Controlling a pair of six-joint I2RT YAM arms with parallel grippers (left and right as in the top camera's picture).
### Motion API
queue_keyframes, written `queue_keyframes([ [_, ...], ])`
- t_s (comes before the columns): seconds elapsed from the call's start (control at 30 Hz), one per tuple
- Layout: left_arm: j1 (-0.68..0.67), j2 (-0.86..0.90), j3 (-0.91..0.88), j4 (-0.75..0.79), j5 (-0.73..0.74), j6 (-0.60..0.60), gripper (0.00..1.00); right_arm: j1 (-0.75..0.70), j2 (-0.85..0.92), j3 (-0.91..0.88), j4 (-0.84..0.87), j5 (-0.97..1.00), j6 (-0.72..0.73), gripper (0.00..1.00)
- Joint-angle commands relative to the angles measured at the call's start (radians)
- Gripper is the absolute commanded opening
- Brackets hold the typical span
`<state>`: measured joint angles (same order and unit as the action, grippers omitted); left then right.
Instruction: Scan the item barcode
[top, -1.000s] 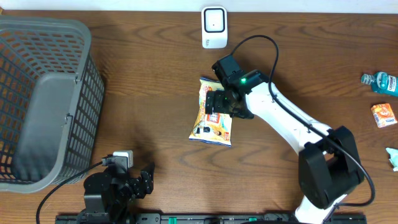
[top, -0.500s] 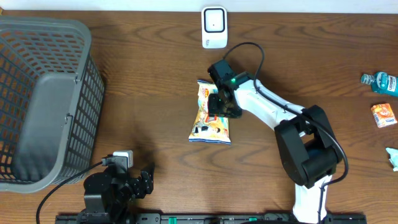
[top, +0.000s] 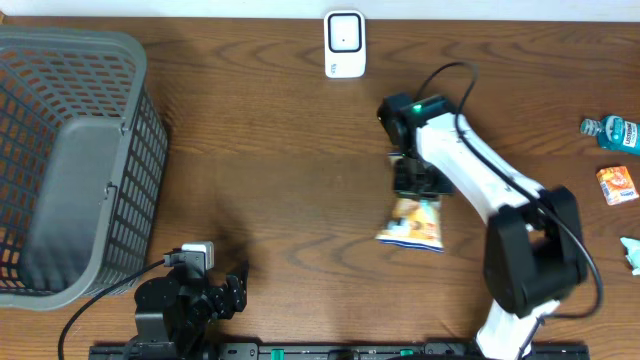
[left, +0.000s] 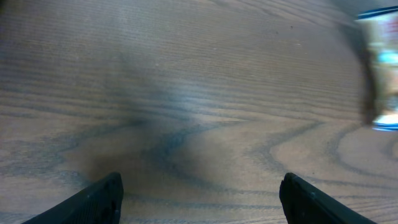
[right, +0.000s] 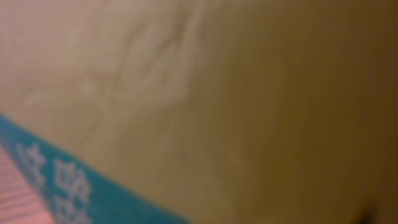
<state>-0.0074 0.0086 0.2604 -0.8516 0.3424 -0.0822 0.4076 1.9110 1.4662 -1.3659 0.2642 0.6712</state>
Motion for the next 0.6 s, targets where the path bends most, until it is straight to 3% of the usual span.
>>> queue_keyframes([
  [0.0, 0.002, -0.005, 0.003, -0.016, 0.013, -0.006, 0.80, 0.030, -0.076, 0.071, -0.116, 0.369, 0.268, 0.01],
  [0.1, 0.002, -0.005, 0.003, -0.016, 0.012, -0.006, 0.80, 0.052, -0.062, 0.074, -0.228, 0.435, 0.441, 0.02],
  [0.2, 0.002, -0.005, 0.003, -0.016, 0.013, -0.006, 0.80, 0.058, -0.005, 0.074, -0.265, 0.438, 0.514, 0.02],
  [0.47, 0.002, -0.005, 0.003, -0.016, 0.013, -0.006, 0.80, 0.085, 0.282, 0.075, -0.338, 0.571, 0.513, 0.02],
  [0.57, 0.002, -0.005, 0.003, -0.016, 0.013, -0.005, 0.80, 0.119, 0.377, 0.075, -0.337, 0.599, 0.439, 0.01],
])
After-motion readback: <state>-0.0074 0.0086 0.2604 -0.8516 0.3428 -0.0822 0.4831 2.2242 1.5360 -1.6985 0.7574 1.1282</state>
